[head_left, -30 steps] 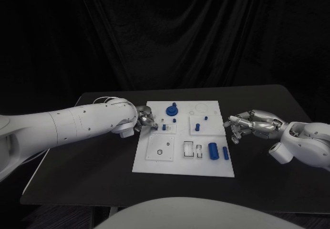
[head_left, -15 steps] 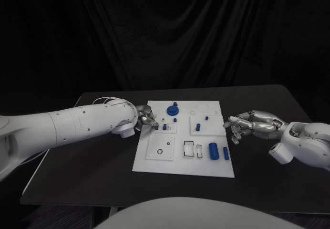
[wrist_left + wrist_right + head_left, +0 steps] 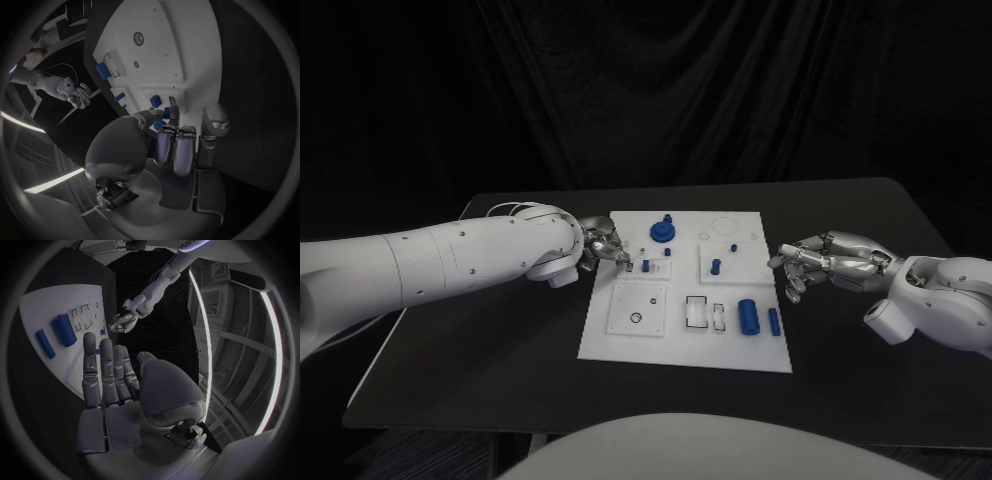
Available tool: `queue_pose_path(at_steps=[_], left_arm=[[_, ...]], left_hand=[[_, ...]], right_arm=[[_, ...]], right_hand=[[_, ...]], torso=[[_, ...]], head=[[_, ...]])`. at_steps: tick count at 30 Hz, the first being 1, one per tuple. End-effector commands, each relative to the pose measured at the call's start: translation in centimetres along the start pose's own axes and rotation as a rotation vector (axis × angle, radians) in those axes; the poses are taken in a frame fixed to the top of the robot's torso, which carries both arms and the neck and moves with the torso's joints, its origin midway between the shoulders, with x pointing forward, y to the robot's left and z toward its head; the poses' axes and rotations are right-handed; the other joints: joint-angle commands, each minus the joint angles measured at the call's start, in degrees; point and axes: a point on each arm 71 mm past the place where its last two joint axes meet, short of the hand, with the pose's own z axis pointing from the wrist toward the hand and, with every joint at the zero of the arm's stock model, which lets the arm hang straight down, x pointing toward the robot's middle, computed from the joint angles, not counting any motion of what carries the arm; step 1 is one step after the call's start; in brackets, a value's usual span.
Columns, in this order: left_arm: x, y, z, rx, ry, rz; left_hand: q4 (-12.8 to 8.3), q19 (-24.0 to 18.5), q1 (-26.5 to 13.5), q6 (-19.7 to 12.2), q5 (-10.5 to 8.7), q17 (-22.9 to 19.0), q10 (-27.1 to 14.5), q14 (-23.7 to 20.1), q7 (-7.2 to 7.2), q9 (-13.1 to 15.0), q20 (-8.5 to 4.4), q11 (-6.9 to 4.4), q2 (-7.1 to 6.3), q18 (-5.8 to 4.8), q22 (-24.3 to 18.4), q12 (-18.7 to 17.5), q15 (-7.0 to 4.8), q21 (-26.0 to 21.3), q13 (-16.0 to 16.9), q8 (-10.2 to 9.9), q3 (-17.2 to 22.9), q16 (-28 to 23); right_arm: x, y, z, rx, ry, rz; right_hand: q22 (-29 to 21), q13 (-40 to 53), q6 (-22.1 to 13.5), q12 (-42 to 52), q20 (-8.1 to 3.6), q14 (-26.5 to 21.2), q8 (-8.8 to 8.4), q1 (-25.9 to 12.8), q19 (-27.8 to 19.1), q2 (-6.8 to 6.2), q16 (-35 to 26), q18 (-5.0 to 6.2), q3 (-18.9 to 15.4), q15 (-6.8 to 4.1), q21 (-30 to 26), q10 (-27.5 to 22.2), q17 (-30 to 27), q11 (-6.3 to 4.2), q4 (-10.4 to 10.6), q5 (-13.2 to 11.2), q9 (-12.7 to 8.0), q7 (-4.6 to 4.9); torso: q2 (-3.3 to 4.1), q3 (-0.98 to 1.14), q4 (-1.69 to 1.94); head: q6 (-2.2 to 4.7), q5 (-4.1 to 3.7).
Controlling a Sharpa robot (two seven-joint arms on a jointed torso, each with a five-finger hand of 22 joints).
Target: Assemble the parts on the task board
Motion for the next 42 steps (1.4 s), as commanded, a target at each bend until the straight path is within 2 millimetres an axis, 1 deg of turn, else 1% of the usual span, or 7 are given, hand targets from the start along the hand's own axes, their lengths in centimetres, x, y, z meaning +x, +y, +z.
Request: queue_pose_path(at_steps=[1, 6, 9, 15, 22, 31, 42], left_arm=[[-0.6, -0.6, -0.2, 0.004, 0.047, 0.019], [-2.2, -1.2, -0.7, -0.047, 0.122, 0.071], [-2.9, -1.6, -0.7, -0.082, 0.164, 0.102], [-3.5, -2.5, -0.4, -0.128, 0.217, 0.148], [-3.8, -3.4, 0.5, -0.157, 0.229, 0.171], [-4.1, -4.4, 1.8, -0.174, 0.221, 0.180], [-3.0, -4.2, 2.9, -0.186, 0.232, 0.172]], left_hand=[[-1.9, 1.2, 0.7, 0.8, -0.13, 15.1, 2.2, 6.1, -1.06, 0.3, -0.22, 0.09, 0.04, -0.25, 7.3, 1.0, -0.04, 1.9, 12.3, 0.4, 1.4, -0.1], [-1.7, 2.4, 0.7, 0.9, -0.29, 15.1, 2.9, 6.1, -1.13, 0.5, -0.30, 0.00, 0.09, -0.69, 7.9, 1.7, -0.12, 4.1, 12.8, 0.6, 1.3, -0.1], [-1.6, 3.3, 0.5, 1.1, -0.53, 15.1, 3.7, 6.1, -1.24, 0.6, -0.36, -0.09, 0.03, -1.04, 8.4, 2.5, -0.17, 5.8, 13.3, 0.7, 1.2, -0.1], [-1.5, 3.4, 0.6, 1.0, -0.64, 15.1, 3.7, 6.1, -1.26, 0.7, -0.38, -0.12, 0.10, -1.07, 8.4, 2.6, -0.19, 6.0, 13.3, 0.7, 1.3, -0.1], [-1.3, 3.3, 0.5, 0.7, -0.83, 15.1, 3.8, 6.1, -1.21, 0.6, -0.41, -0.09, 0.43, -1.02, 8.4, 2.6, -0.19, 5.8, 13.4, 0.6, 1.4, -0.1], [-1.4, 3.3, 0.4, 0.6, -0.85, 15.1, 3.9, 6.1, -1.17, 0.7, -0.42, -0.07, 0.37, -1.01, 8.3, 2.7, -0.19, 5.8, 13.5, 0.6, 1.5, -0.1], [-1.3, 3.1, 0.3, 0.4, -1.11, 15.1, 3.8, 6.1, -1.12, 0.6, -0.42, -0.04, 0.42, -0.96, 8.3, 2.7, -0.18, 5.6, 13.4, 0.5, 1.5, -0.1]], right_arm=[[0.1, -0.2, 0.1, 0.015, 0.011, 0.003], [0.2, -0.2, 0.2, 0.017, 0.011, 0.002], [0.1, -0.2, 0.2, 0.019, 0.010, 0.002], [0.2, -0.2, 0.3, 0.019, 0.013, 0.001], [0.2, -0.1, 0.4, 0.018, 0.014, 0.001], [0.3, -0.1, 0.6, 0.015, 0.021, 0.001], [0.3, -0.1, 0.5, 0.012, 0.020, 0.002]], right_hand=[[0.1, -0.1, -0.4, 0.3, -0.10, -0.3, 0.20, -0.2, -0.3, 0.38, 0.3, 0.90, -0.4, 0.03, 0.1, -0.4, 0.0, -0.04, 0.1, -0.2, 0.1, -0.09], [0.1, -0.1, -0.4, 0.3, -0.10, -0.3, 0.20, -0.2, -0.3, 0.38, 0.3, 0.90, -0.4, 0.03, 0.1, -0.4, 0.0, -0.04, 0.1, -0.2, 0.1, -0.09], [0.1, -0.1, -0.4, 0.3, -0.09, -0.4, 0.25, -0.3, -0.3, 0.38, 0.3, 0.90, -0.5, 0.04, 0.1, -0.4, -0.1, -0.04, 0.1, -0.2, 0.1, -0.09], [0.1, -0.1, -0.4, 0.3, -0.09, -0.4, 0.25, -0.3, -0.3, 0.38, 0.3, 0.90, -0.5, 0.04, 0.1, -0.4, -0.1, -0.04, 0.1, -0.2, 0.1, -0.09], [0.1, -0.1, -0.4, 0.3, -0.09, -0.4, 0.25, -0.3, -0.3, 0.38, 0.3, 0.90, -0.5, 0.04, 0.1, -0.4, -0.1, -0.04, 0.1, -0.2, 0.1, -0.09], [0.1, -0.1, -0.4, 0.4, -0.07, -0.4, 0.35, -0.3, -0.4, 0.40, 0.4, 0.91, -0.5, 0.04, 0.1, -0.5, -0.1, -0.04, 0.1, -0.3, 0.1, -0.09], [0.1, -0.1, -0.4, 0.4, -0.07, -0.4, 0.35, -0.3, -0.4, 0.40, 0.4, 0.91, -0.5, 0.04, 0.1, -0.5, -0.1, -0.04, 0.1, -0.3, 0.1, -0.09]], torso=[[-0.09, 0.10, -0.05], [-0.17, 0.19, -0.06], [-0.12, 0.19, -0.01], [0.01, 0.10, -0.14], [0.06, 0.07, -0.04], [0.13, -0.04, -0.12], [0.22, -0.13, -0.20]], head=[[0.00, -0.04], [0.00, -0.09], [0.00, -0.11], [0.00, -0.13], [0.00, -0.16], [0.00, -0.06], [0.00, -0.06]])
